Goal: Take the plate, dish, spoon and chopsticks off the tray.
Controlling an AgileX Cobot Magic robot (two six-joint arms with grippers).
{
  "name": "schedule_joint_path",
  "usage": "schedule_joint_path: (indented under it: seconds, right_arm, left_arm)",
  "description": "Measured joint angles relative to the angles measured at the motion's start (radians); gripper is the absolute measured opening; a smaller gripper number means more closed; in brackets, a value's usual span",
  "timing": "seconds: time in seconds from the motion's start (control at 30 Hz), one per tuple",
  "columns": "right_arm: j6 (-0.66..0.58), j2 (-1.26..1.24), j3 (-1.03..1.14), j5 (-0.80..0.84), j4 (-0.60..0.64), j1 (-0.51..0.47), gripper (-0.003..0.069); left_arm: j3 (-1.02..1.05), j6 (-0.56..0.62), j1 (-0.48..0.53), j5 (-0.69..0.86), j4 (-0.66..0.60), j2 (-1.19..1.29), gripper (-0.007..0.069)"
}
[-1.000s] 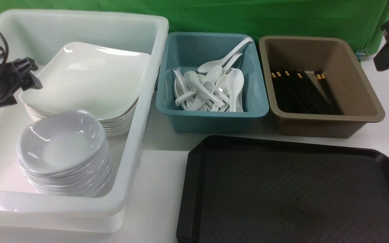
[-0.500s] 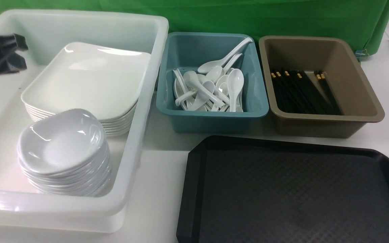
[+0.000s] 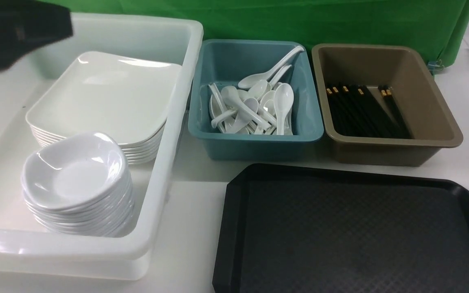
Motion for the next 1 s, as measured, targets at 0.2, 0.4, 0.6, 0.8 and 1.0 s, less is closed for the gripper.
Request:
schedule_joint_path:
  seconds: [0.2,0.4,0.6,0.8,1.0]
  right_arm:
    - [0.000,-0.129,0.223,-0.245,0.000,0.000,0.0027]
    - [0.013,-0.146,0.243,-0.299,0.000,0.000,0.0036]
    - [0.017,-0.146,0.243,-0.301,0.000,0.000,0.0052]
    - [0.019,-0.146,0.243,-0.302,0.000,0.000,0.0065]
    - [0.019,-0.146,0.243,-0.302,0.000,0.000,0.0075]
  left_arm:
    - [0.178,-0.027,-0.099,-0.059,0.000,-0.241,0.0000]
    - [0.440,-0.068,-0.105,-0.240,0.007,-0.471,0.0000]
    - [0.537,-0.088,-0.105,-0.375,0.013,-0.537,0.0011]
    - [0.539,-0.086,-0.105,-0.391,0.047,-0.537,0.0011]
    - [0.541,-0.080,-0.105,-0.392,0.055,-0.537,0.0011]
